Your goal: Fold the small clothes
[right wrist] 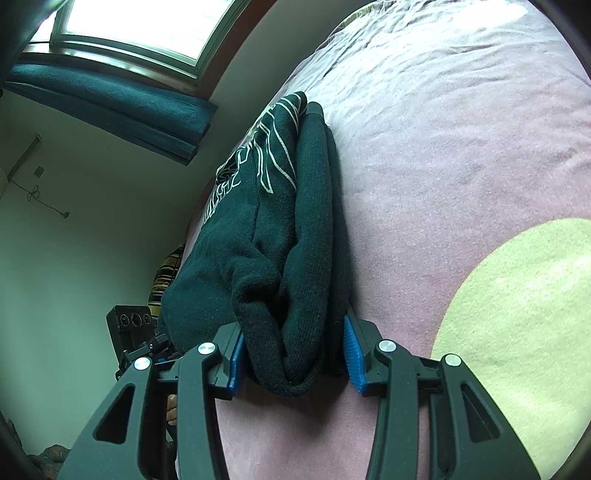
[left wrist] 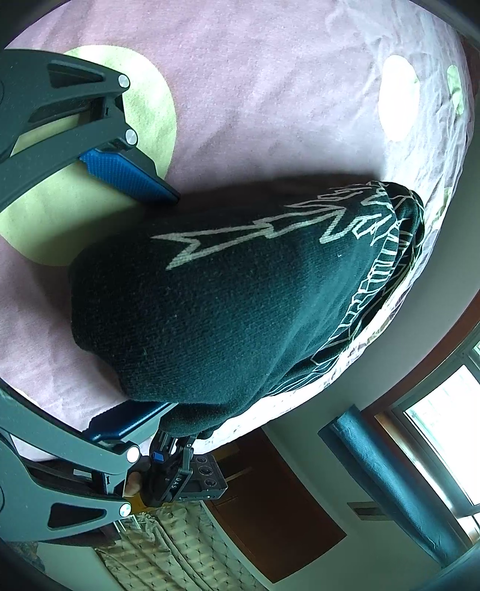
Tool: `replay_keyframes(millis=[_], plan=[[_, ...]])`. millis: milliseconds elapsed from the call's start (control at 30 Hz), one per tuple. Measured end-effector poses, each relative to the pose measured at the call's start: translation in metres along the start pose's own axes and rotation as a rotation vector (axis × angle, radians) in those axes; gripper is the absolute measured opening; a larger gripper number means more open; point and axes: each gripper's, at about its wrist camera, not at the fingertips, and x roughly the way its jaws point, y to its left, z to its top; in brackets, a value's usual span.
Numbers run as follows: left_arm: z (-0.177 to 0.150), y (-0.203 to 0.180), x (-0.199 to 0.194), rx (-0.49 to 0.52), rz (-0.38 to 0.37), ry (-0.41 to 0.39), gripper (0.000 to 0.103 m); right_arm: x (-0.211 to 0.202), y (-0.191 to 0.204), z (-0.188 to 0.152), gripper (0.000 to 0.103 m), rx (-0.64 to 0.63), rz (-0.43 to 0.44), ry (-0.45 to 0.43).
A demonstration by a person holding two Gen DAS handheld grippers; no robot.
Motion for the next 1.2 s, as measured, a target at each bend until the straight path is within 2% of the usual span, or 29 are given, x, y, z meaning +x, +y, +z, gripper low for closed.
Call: replay_keyframes(millis=[167,300,400,500,533,633,700,767,833,900,1033,1067,1100,1133,1200], plan=[[0.001,0.001,-0.002,-0.007,-0.023,-0.002,0.097,-0.001,0.0,0.0,0.045,0.001,0.003,-0.004],[0.0,0.002,-0.011,-0.017,-0.048,0.009,0.097,-0.005,0.002,0.0,0.053,-0.007,0.029,-0.009],[-0.002,-0.003,-0.028,-0.004,-0.09,0.037,0.097,-0.015,0.008,0.003,0.063,-0.012,0.006,0.022],[0.007,-0.002,-0.056,0.037,-0.138,-0.006,0.097,-0.035,0.016,0.014,0.065,-0.058,0.002,0.009],[0.016,0.003,-0.062,0.044,-0.145,-0.019,0.097,-0.04,0.017,0.021,0.07,-0.07,0.001,-0.003],[0.058,0.03,-0.057,0.016,-0.156,-0.025,0.097,-0.038,0.018,0.055,0.07,-0.075,0.005,-0.024],[0.093,0.06,-0.034,-0.073,-0.176,-0.003,0.097,-0.023,0.018,0.082,0.07,-0.085,0.02,-0.01],[0.116,0.078,-0.014,-0.12,-0.195,0.017,0.097,0.0,0.015,0.11,0.07,-0.089,0.023,0.014],[0.142,0.096,0.015,-0.148,-0.172,0.032,0.097,0.027,0.007,0.136,0.07,-0.068,-0.004,0.029],[0.16,0.105,0.036,-0.166,-0.172,0.044,0.097,0.05,-0.003,0.155,0.07,-0.029,0.003,0.046],[0.186,0.1,0.059,-0.13,-0.165,0.047,0.097,0.084,-0.018,0.176,0.07,0.041,0.057,0.077],[0.19,0.098,0.064,-0.123,-0.161,0.052,0.095,0.089,-0.018,0.177,0.07,0.037,0.072,0.077],[0.194,0.096,0.071,-0.112,-0.149,0.064,0.073,0.091,-0.014,0.178,0.054,0.021,0.078,0.077],[0.196,0.095,0.078,-0.109,-0.134,0.091,0.047,0.093,-0.012,0.18,0.043,0.003,0.068,0.079],[0.201,0.099,0.09,-0.141,-0.117,0.12,0.04,0.093,-0.013,0.179,0.032,0.0,0.024,0.077]])
